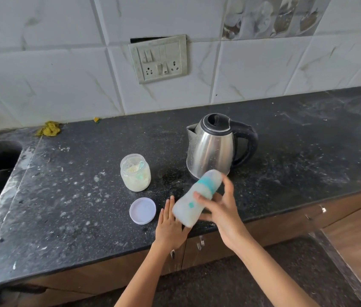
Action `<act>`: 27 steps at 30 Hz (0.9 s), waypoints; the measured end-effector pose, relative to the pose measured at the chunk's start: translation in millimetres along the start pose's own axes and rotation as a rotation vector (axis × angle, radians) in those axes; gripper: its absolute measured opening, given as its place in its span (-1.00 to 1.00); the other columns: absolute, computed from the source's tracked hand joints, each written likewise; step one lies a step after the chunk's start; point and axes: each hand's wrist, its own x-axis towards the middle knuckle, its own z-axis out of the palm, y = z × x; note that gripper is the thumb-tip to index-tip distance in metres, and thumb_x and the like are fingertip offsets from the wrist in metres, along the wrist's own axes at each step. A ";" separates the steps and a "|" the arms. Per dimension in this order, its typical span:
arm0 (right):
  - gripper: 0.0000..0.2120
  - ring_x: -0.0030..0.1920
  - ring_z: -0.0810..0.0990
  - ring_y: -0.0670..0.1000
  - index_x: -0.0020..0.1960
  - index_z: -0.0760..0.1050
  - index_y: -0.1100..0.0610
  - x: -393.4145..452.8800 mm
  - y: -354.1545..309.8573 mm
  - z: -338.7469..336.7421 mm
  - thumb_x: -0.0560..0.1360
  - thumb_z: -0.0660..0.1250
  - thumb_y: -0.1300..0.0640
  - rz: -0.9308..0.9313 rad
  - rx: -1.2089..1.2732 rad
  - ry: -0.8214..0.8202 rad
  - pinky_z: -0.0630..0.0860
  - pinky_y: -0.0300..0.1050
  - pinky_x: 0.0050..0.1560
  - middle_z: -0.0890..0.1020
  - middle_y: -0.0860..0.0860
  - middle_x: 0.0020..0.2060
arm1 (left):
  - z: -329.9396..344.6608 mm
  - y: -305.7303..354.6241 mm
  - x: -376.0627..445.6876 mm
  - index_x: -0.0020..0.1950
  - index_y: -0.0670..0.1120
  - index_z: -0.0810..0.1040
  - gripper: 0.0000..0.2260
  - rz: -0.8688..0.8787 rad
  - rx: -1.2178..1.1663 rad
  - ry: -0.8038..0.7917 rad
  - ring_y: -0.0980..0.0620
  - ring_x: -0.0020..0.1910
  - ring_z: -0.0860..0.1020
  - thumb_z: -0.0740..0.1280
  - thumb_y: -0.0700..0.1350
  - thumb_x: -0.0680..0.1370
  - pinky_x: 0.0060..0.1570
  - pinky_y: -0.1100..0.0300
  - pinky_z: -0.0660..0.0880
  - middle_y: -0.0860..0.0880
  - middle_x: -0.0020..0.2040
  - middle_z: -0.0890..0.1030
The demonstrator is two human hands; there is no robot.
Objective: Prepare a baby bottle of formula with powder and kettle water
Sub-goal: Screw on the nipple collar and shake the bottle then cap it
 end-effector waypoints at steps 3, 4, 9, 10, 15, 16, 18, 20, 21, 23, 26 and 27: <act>-0.25 0.07 0.66 0.03 0.39 0.22 -0.14 -6.1 2.0 2.9 0.39 0.49 0.31 -0.019 -0.067 -0.051 0.66 0.04 -0.16 0.60 0.05 0.10 | -1.1 0.8 -0.6 0.55 -0.09 -0.28 -0.33 0.001 0.012 0.029 -0.10 0.54 -0.28 0.01 0.17 0.63 0.48 0.02 -0.25 -0.11 0.53 -0.34; -0.27 0.09 0.65 0.04 0.39 0.22 -0.13 -2.9 0.9 1.8 0.40 0.48 0.30 -0.046 -0.012 0.019 0.66 0.04 -0.17 0.58 0.06 0.12 | -1.0 1.2 -0.6 0.55 -0.09 -0.29 -0.33 -0.011 0.011 0.021 -0.09 0.54 -0.29 -0.01 0.19 0.63 0.48 0.03 -0.26 -0.11 0.53 -0.34; -0.24 0.08 0.67 0.03 0.37 0.24 -0.17 -7.7 3.9 2.8 0.35 0.52 0.28 0.010 -0.079 -0.067 0.66 0.03 -0.16 0.60 0.10 0.14 | -0.1 -2.0 1.7 0.55 -0.04 -0.24 -0.30 0.011 0.029 -0.020 -0.17 0.55 -0.01 -0.23 0.29 0.50 0.50 -0.06 0.05 -0.21 0.57 -0.04; -0.23 0.07 0.67 0.02 0.36 0.26 -0.17 -11.0 5.7 4.1 0.33 0.54 0.29 0.040 -0.111 -0.092 0.66 0.02 -0.16 0.62 0.09 0.13 | 1.6 -3.7 2.2 0.57 -0.08 -0.11 -0.29 -0.039 -0.032 -0.043 -0.19 0.52 0.14 -0.17 0.27 0.51 0.44 -0.12 0.24 -0.23 0.55 0.11; -0.71 -0.03 0.68 -0.02 0.07 0.53 0.07 -1.6 -0.1 1.1 0.38 0.49 0.17 0.159 -0.029 0.035 0.61 -0.11 -0.18 0.65 0.08 -0.01 | -1.7 2.5 0.2 0.56 -0.10 -0.26 -0.34 -0.008 -0.013 -0.018 -0.11 0.55 -0.23 0.01 0.15 0.62 0.49 0.01 -0.18 -0.14 0.56 -0.27; -0.76 -0.03 0.66 -0.01 0.03 0.55 0.07 -0.1 0.1 1.9 0.39 0.48 0.14 0.201 0.012 0.033 0.60 -0.08 -0.13 0.65 0.08 -0.04 | -4.3 2.4 -0.3 0.55 -0.09 -0.28 -0.34 -0.012 -0.001 -0.012 -0.10 0.54 -0.26 -0.02 0.15 0.63 0.49 0.01 -0.21 -0.14 0.55 -0.30; -0.74 0.01 0.63 0.00 0.03 0.54 0.07 0.8 1.1 3.5 0.37 0.48 0.09 0.248 0.034 0.031 0.57 -0.06 -0.08 0.64 0.07 -0.07 | -3.2 2.4 -0.1 0.55 -0.10 -0.28 -0.32 -0.009 0.028 -0.018 -0.12 0.54 -0.28 -0.19 0.23 0.55 0.49 -0.01 -0.21 -0.16 0.55 -0.30; -0.59 0.04 0.64 0.03 0.07 0.53 0.09 2.1 1.0 5.6 0.28 0.52 0.03 0.261 0.001 0.034 0.60 -0.03 -0.04 0.66 0.09 -0.02 | -6.1 3.8 -2.1 0.55 -0.11 -0.29 -0.15 -0.007 0.018 -0.044 -0.11 0.52 -0.32 -0.39 0.27 0.32 0.49 0.00 -0.23 -0.17 0.55 -0.31; -0.53 0.07 0.64 0.04 0.09 0.52 0.09 3.3 1.5 5.4 0.24 0.52 0.00 0.269 -0.018 0.040 0.61 0.01 0.00 0.66 0.11 0.02 | -4.8 2.7 -1.9 0.55 -0.11 -0.29 -0.11 -0.007 0.013 -0.043 -0.09 0.50 -0.36 -0.42 0.27 0.27 0.49 0.00 -0.23 -0.17 0.55 -0.31; -0.52 0.10 0.62 0.06 0.14 0.46 0.08 4.4 2.9 3.8 0.29 0.51 0.00 0.295 -0.041 0.049 0.61 0.05 0.02 0.63 0.13 0.05 | -5.9 2.8 -1.3 0.55 -0.11 -0.29 -0.23 -0.005 0.026 -0.048 -0.07 0.47 -0.39 -0.31 0.27 0.42 0.49 -0.01 -0.23 -0.17 0.55 -0.31; -0.55 0.10 0.59 0.08 0.29 0.31 0.10 6.6 5.2 -3.2 0.47 0.41 0.19 0.339 0.004 0.010 0.59 0.06 -0.01 0.56 0.13 0.06 | -3.6 0.4 0.8 0.55 -0.12 -0.28 -0.36 -0.012 0.020 -0.061 -0.12 0.53 -0.31 -0.02 0.12 0.64 0.49 -0.02 -0.22 -0.16 0.54 -0.33; -0.54 0.10 0.59 0.08 0.32 0.27 0.09 7.1 4.2 -5.5 0.50 0.36 0.25 0.351 0.011 -0.014 0.59 0.06 -0.01 0.55 0.13 0.08 | -3.9 1.0 -0.1 0.55 -0.12 -0.28 -0.36 -0.008 0.028 -0.058 -0.12 0.53 -0.30 -0.01 0.11 0.64 0.49 -0.02 -0.22 -0.14 0.53 -0.35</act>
